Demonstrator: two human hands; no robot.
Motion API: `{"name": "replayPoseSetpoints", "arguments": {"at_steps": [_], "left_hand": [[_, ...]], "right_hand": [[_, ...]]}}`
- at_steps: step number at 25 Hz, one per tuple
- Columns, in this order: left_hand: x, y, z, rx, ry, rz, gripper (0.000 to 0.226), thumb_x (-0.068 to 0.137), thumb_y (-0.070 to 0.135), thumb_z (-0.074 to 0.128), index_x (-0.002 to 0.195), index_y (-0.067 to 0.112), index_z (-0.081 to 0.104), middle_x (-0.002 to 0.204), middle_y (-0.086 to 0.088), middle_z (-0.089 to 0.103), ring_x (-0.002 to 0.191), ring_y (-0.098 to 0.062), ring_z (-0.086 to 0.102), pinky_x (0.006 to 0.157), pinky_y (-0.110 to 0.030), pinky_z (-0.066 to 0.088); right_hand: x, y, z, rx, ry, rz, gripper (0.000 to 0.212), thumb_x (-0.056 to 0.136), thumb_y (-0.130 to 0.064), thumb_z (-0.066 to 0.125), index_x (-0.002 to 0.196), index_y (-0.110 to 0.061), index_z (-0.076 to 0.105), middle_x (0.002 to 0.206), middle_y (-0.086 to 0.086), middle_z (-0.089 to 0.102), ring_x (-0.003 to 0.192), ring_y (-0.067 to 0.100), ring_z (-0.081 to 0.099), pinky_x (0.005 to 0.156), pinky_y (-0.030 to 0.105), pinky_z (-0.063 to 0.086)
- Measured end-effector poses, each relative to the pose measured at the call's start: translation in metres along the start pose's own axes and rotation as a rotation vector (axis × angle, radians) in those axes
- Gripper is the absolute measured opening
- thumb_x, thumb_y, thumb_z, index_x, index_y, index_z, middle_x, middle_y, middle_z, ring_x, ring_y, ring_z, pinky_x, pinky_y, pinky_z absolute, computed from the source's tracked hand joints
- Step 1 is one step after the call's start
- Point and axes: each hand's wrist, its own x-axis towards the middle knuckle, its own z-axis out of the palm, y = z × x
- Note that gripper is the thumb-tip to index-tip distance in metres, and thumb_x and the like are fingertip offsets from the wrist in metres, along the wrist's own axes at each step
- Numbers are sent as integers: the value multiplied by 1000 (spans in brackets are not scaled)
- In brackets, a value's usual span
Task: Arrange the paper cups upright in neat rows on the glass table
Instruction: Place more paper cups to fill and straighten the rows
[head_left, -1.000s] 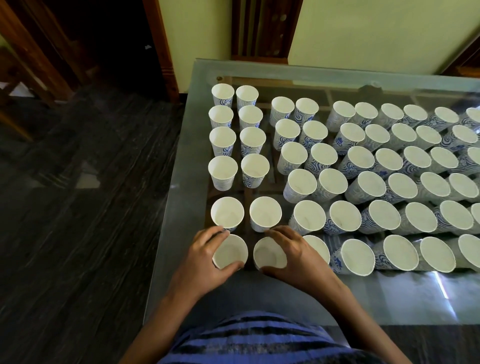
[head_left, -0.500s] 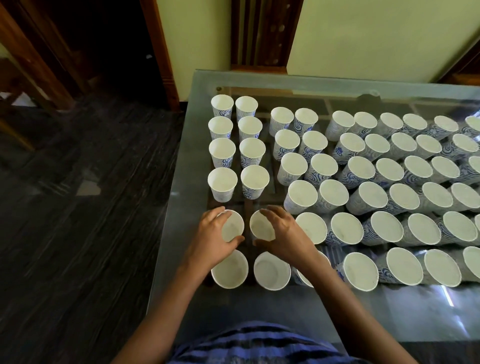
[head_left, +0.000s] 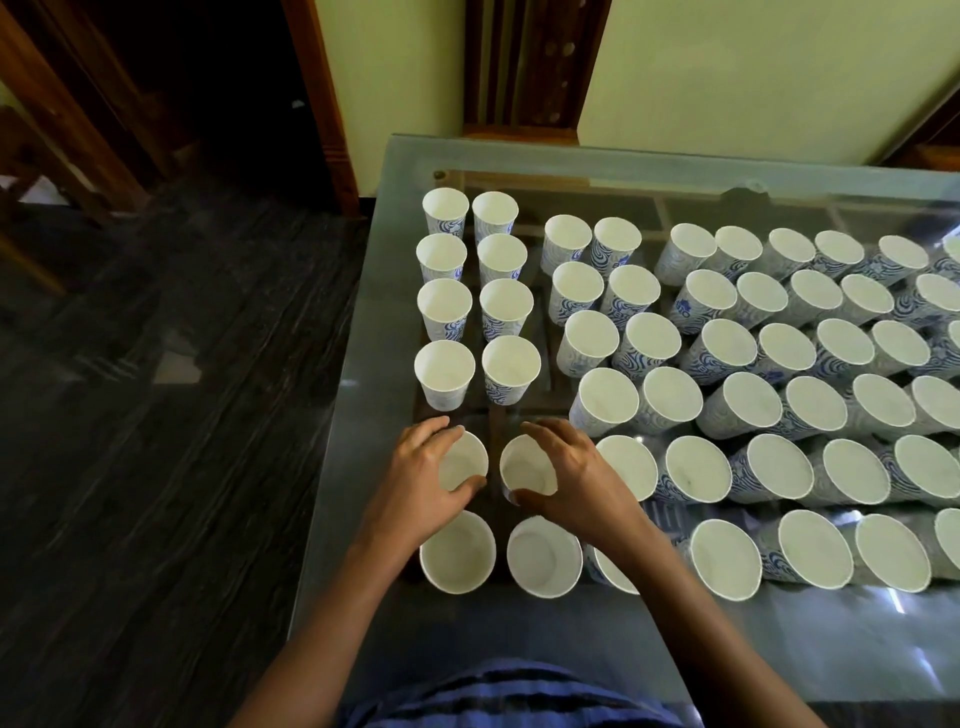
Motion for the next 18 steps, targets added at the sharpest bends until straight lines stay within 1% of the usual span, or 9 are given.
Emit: {"name": "replayPoseSetpoints", "arguments": {"at_steps": [4, 6, 8, 12, 15, 18], "left_hand": [[28, -3, -8, -12, 56, 7, 56, 74, 31, 74, 124, 15, 56, 133, -3, 50, 123, -19, 43, 95, -24, 34], [49, -5, -12, -5, 78, -13, 56, 75, 32, 73, 125, 14, 56, 135, -5, 48, 125, -20, 41, 98, -27, 35], [71, -7, -13, 26, 75, -32, 61, 76, 33, 72, 129, 14, 51, 140, -5, 43, 128, -22, 37, 102, -31, 35], [98, -11, -12, 65, 44, -56, 70, 73, 34, 74, 133, 13, 46, 144, -7, 39, 130, -23, 35, 104, -31, 31], [105, -14, -8, 56, 53, -79, 68, 71, 32, 76, 130, 11, 49, 139, -7, 45, 126, -22, 40, 102, -26, 31], [106, -15, -5, 35, 66, -87, 65, 68, 30, 78, 125, 10, 54, 133, -6, 51, 121, -22, 45, 99, -25, 33]], "right_hand": [[27, 2, -15, -2, 12, -12, 69, 78, -33, 72, 138, -19, 40, 144, 4, 39, 129, 24, 40, 101, 34, 42], [50, 2, -20, 5, 22, 6, 70, 79, -32, 71, 139, -18, 38, 146, 5, 36, 132, 25, 38, 104, 36, 41], [72, 1, -23, 30, 25, 34, 73, 78, -31, 72, 141, -18, 36, 149, 5, 32, 136, 26, 33, 107, 41, 39], [104, 2, -19, 58, 7, 46, 79, 74, -29, 76, 140, -16, 35, 150, 8, 30, 136, 29, 31, 108, 41, 35], [114, 5, -14, 46, 6, 25, 74, 75, -27, 75, 139, -14, 38, 148, 10, 33, 134, 30, 31, 108, 39, 33], [115, 8, -13, 47, 46, 21, 71, 75, -25, 75, 137, -13, 42, 144, 9, 39, 130, 29, 36, 106, 39, 35]]}}
